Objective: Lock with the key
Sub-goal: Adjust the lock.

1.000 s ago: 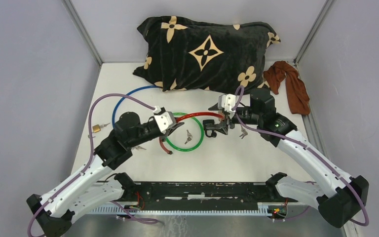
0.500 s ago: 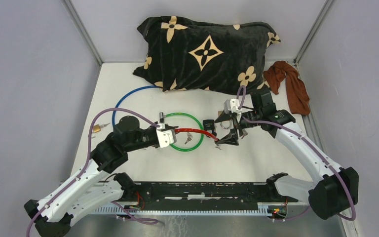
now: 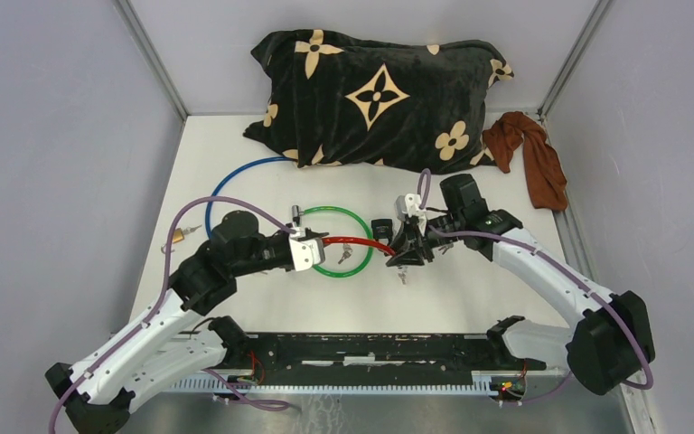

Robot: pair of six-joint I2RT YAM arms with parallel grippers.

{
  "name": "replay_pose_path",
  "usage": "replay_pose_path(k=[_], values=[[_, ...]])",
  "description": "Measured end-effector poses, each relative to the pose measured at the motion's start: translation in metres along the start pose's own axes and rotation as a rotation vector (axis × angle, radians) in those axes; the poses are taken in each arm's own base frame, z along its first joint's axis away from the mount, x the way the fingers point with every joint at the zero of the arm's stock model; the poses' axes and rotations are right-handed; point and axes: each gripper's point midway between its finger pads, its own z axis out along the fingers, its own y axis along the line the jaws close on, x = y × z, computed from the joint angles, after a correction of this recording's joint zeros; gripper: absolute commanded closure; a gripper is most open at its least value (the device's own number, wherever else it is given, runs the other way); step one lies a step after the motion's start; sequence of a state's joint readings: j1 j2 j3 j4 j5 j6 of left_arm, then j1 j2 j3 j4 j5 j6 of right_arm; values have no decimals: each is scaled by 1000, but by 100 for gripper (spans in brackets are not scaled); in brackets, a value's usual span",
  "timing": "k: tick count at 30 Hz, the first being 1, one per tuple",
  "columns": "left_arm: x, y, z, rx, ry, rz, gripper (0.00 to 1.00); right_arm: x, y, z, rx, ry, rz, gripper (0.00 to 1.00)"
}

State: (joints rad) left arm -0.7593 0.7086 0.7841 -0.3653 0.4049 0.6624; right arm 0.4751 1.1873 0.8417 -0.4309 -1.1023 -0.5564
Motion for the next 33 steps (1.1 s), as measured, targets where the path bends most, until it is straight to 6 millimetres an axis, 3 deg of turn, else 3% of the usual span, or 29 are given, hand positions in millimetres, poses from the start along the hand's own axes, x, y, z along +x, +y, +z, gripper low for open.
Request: replay_pose_path(k=[2,8,10,12,16,19,28,33], values=[[1,0,1,0,3,-4,98,1,2,4,-8,4,5,99],[-2,0,2,-23,-12,-123,96,-8,-8,0,116,-35,33,100],[-4,0,4,-40,-34,-189,82,-22,-15,-7,212,-80,28,100],[-7,0,6,-61,-70,-266,74,-42,-26,-21,349,-150,23,100],[-11,-1,13,-97,-162,-401,69,-79,-40,-50,584,-302,19,100],[-8,-6,21,-101,-217,-479,64,-89,-46,-65,723,-384,34,100],[26,-13,36,-158,-219,-529,61,-97,-68,-90,962,-430,65,100],[61,-24,39,-201,-150,-529,54,-131,-75,-103,1000,-457,25,100]])
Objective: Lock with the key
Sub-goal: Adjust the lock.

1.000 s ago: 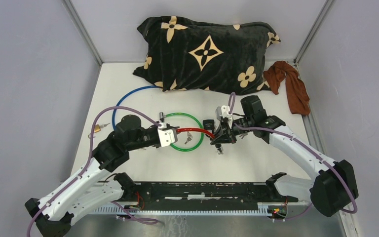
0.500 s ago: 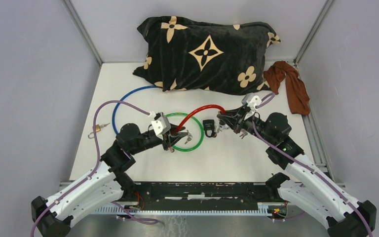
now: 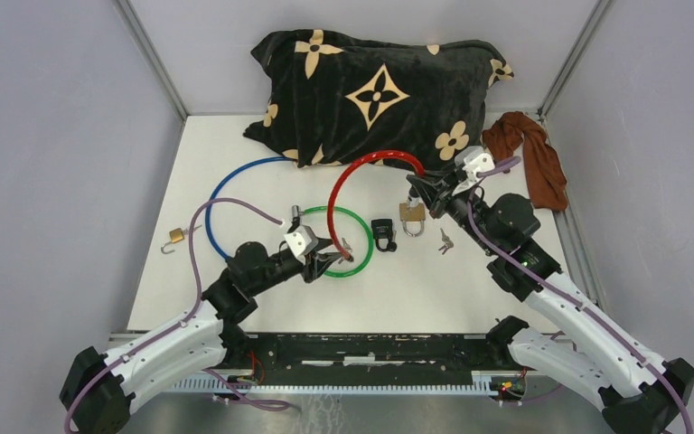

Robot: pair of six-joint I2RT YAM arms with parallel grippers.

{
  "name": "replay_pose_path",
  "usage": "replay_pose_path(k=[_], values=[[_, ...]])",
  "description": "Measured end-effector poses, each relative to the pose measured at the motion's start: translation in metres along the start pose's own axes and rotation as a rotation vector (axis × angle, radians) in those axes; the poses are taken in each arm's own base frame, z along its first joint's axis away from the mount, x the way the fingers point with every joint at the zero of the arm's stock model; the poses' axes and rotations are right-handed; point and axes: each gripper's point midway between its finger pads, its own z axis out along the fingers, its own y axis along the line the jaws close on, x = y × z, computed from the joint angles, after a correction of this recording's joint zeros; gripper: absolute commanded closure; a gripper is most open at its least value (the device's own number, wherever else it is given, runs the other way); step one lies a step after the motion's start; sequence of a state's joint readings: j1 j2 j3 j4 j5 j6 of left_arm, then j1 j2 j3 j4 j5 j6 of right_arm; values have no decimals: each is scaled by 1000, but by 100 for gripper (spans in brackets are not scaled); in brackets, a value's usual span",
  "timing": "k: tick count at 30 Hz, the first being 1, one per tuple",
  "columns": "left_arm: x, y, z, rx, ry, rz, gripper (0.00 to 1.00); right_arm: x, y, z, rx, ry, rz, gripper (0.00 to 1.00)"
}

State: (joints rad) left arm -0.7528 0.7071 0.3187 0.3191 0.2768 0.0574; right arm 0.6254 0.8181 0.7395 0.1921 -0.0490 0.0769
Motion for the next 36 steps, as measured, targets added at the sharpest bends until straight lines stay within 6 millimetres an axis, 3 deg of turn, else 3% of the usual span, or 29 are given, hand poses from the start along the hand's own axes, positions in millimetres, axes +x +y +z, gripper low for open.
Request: replay_pose_path(k=[6,10,17,21,24,26,29,31,33,36], values=[[23,4,-2,-28,1,15,45,-48,-2,4,8,-92,-19,100],[27,11,-1,-70,-14,19,41,-53,-2,6,8,-101,-30,100],[15,31,-10,-179,-34,43,25,-61,-5,13,13,-89,-87,100],[-11,36,-20,-200,-72,73,17,-72,-7,19,6,-81,-151,100],[-36,49,-25,-247,-112,85,16,-70,-5,20,-16,-56,-204,100],[-45,73,-27,-312,-108,73,16,-62,-3,18,-43,-23,-241,100],[-40,132,-37,-432,-66,-22,17,-51,0,16,-88,21,-292,100],[-31,152,-39,-434,-47,-86,17,-45,4,14,-125,42,-322,100],[-21,145,-32,-346,-31,-132,17,-41,7,12,-158,55,-341,100],[-29,120,-22,-178,-58,-121,19,-37,12,9,-199,65,-353,100]])
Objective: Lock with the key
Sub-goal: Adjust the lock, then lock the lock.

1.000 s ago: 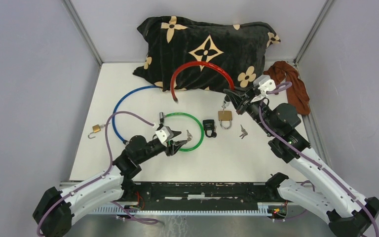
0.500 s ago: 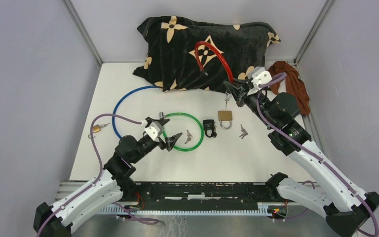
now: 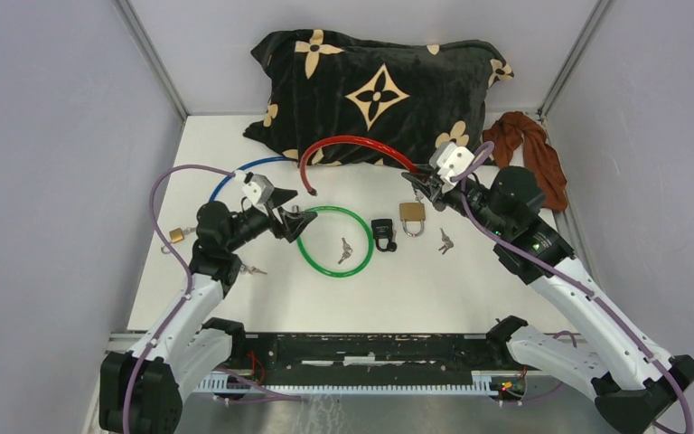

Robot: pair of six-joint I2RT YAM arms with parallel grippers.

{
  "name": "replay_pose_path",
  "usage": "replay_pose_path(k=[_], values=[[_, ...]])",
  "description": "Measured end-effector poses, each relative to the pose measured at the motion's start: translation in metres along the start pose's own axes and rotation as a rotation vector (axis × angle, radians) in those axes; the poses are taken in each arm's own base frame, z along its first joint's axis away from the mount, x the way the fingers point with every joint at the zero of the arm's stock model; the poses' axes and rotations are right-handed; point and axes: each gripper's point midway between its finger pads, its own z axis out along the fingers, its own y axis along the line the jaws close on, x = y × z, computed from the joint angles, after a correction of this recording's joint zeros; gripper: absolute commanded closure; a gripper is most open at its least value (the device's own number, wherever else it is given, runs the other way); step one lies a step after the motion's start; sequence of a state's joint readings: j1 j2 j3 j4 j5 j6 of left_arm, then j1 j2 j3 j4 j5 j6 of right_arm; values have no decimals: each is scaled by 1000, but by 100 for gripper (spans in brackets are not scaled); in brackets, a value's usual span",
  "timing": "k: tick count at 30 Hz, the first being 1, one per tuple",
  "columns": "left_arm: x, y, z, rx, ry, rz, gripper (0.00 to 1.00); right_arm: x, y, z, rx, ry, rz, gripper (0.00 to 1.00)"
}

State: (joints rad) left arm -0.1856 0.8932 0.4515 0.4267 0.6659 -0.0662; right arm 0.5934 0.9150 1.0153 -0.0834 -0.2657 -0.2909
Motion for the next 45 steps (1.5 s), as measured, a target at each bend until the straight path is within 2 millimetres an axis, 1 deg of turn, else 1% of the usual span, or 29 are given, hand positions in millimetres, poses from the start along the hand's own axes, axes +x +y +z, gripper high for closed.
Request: replay_pose_path(k=[2,3,7,11,15,16,19,21,24,29,31,33,34,35,36,37,38,40,41,43,45], values=[[-5,-11,1,70,-21,24,21,-1,4,0,-25,-4,-4,100],[-8,-13,2,84,-30,38,21,-3,7,0,-44,-11,-5,100],[-10,-8,7,89,-53,119,24,-15,13,-2,-95,-39,-14,100],[-3,-4,7,89,-53,180,29,-29,18,-4,-137,-76,-22,100],[10,-4,6,96,-35,218,36,-37,23,-6,-169,-99,-26,100],[12,-4,5,96,-31,221,39,-39,23,-6,-175,-104,-26,100],[17,-4,5,97,-23,222,57,-42,25,-7,-183,-114,-27,100],[17,-4,4,97,-23,229,71,-45,26,-8,-193,-121,-26,100],[19,-4,4,97,-21,229,97,-46,27,-8,-200,-125,-22,100],[17,-6,2,99,-28,227,98,-47,26,-8,-191,-124,3,100],[12,-9,1,97,-44,193,98,-48,18,-6,-136,-123,44,100],[2,-14,0,92,-80,139,98,-49,4,-3,-41,-143,112,100],[-8,-19,1,88,-112,98,98,-44,-3,-2,25,-169,172,100],[-16,-23,2,82,-142,78,98,-36,-5,-1,63,-175,221,100],[-26,-30,3,79,-174,44,98,-25,-6,1,110,-181,283,100],[-35,-38,5,75,-205,11,98,-6,-4,6,163,-167,362,100],[-43,-45,6,78,-229,-15,98,4,-3,10,193,-158,409,100],[-57,-62,9,92,-272,-76,98,27,3,27,257,-124,511,100],[-64,-69,10,102,-291,-106,98,35,6,35,276,-110,546,100],[-78,-76,11,98,-334,-154,98,47,12,50,324,-97,624,100],[-88,-77,11,84,-377,-174,98,50,15,59,354,-110,696,100]])
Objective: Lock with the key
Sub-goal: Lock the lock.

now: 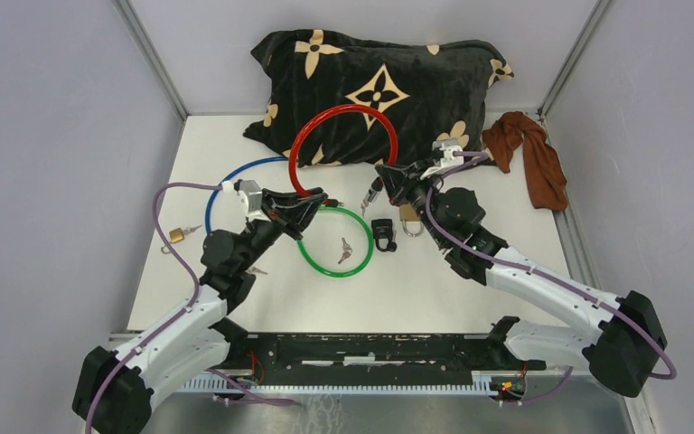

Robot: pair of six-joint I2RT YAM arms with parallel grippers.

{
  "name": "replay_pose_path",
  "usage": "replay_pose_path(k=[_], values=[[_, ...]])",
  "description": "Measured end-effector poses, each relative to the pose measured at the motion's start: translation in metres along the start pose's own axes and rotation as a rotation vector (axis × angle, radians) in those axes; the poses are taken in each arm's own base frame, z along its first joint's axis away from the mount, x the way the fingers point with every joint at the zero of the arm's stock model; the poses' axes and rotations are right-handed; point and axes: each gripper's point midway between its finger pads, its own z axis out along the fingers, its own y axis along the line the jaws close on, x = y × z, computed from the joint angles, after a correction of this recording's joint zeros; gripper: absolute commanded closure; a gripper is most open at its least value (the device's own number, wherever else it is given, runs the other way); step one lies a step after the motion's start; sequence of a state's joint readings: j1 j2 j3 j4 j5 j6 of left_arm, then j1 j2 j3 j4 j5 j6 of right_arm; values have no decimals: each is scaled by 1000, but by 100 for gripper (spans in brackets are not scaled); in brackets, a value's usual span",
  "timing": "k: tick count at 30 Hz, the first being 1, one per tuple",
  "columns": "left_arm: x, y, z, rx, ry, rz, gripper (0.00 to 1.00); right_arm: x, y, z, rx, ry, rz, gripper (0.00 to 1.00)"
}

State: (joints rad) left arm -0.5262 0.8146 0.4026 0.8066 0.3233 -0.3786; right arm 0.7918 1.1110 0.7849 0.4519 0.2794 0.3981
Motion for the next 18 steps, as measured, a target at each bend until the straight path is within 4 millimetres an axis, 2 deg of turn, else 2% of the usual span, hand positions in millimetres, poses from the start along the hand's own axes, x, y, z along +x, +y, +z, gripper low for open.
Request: replay_pose_path(k=[5,13,18], values=[[-12,-6,6,6,-100,1,98,-6,-1,10,54,-64,184,100],[-19,-4,11,-22,-182,-8,98,17,2,23,73,-36,370,100],[-21,-3,13,-25,-202,-6,98,15,7,25,58,-41,434,100]])
